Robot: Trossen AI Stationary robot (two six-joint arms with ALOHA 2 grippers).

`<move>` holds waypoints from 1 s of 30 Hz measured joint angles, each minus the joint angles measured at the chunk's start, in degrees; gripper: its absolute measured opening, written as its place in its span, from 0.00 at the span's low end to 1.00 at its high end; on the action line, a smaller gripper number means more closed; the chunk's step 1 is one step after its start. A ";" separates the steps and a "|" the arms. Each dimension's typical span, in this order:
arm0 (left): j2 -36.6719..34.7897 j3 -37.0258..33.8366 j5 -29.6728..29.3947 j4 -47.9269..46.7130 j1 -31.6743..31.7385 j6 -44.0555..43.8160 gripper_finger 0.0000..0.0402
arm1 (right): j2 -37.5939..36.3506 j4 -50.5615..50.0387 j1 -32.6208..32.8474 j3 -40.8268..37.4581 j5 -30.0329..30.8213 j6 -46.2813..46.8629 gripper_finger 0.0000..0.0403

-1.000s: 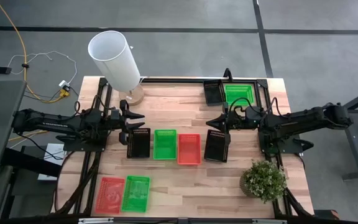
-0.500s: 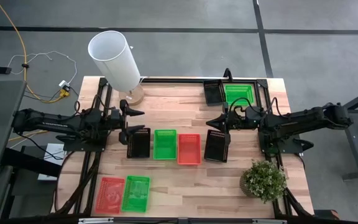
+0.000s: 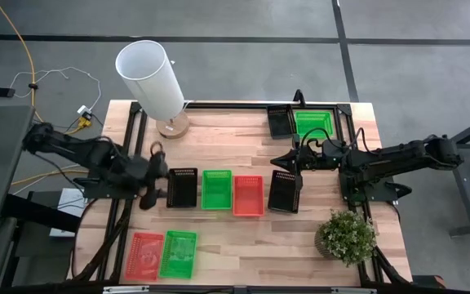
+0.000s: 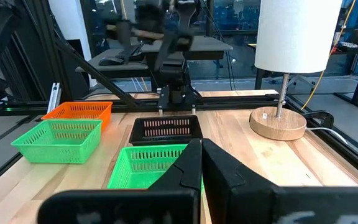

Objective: Stack baskets by color
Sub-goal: Stack the bottom orange bin on top of the top orange bins

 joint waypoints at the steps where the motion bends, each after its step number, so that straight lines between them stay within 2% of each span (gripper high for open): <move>1: 1.23 0.34 0.15 -2.32 -2.04 -2.99 0.65 | 0.00 -0.01 0.00 0.00 0.00 0.00 0.00; 7: 10.05 0.27 0.81 -9.41 -15.14 -17.74 0.63 | 0.00 -0.11 0.00 0.00 -0.03 0.00 0.00; 16: 23.00 0.25 2.14 -8.53 -31.29 -34.27 0.60 | 0.02 -0.93 0.00 0.04 -0.07 -0.32 0.00; 23: 30.73 0.25 5.01 -4.01 -36.86 -38.08 0.58 | 0.02 -1.40 0.00 0.04 0.09 -1.42 0.00; 26: 32.58 0.25 4.88 -1.06 -37.49 -37.61 0.57 | 0.02 -1.58 0.00 0.04 0.23 -1.49 0.00; 30: 34.97 0.25 4.69 -1.92 -37.58 -36.62 0.55 | 0.02 -2.03 0.00 0.04 0.52 -1.49 0.00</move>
